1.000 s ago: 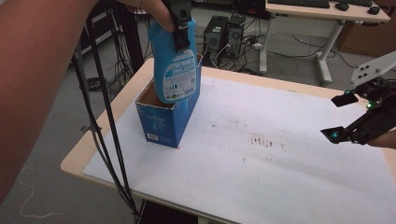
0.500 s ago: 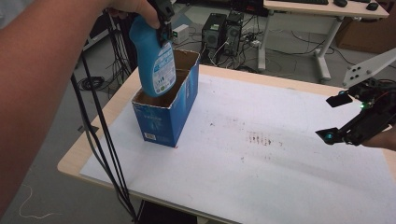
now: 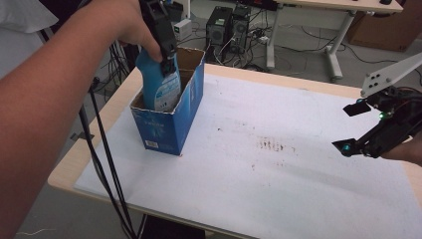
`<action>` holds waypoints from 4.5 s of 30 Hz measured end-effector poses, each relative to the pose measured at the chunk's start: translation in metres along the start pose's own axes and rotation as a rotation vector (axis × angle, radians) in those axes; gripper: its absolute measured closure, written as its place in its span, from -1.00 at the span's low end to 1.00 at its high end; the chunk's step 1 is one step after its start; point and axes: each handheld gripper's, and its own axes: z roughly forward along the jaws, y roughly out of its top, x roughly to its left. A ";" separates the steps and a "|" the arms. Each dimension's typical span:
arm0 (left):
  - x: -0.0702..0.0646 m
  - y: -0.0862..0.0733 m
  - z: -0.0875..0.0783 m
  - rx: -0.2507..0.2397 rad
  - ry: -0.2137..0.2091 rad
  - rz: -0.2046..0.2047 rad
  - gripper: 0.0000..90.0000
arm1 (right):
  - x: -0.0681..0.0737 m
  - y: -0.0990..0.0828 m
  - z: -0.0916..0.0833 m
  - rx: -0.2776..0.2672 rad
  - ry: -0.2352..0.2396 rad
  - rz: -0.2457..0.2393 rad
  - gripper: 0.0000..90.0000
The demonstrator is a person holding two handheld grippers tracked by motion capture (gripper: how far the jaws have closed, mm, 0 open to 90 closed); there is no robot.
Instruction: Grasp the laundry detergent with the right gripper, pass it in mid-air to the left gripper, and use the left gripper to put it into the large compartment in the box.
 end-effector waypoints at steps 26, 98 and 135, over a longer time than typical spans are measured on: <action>0.016 0.009 0.090 -0.008 -0.026 0.427 -0.16 | 0.004 -0.002 0.004 0.030 -0.013 0.025 -0.99; -0.111 0.062 0.013 -0.002 -0.070 0.838 -0.96 | -0.035 0.011 0.009 0.255 0.064 -0.081 -0.99; -0.125 0.072 0.025 0.015 -0.080 0.882 -0.96 | -0.040 0.005 0.020 0.336 0.049 -0.111 -0.99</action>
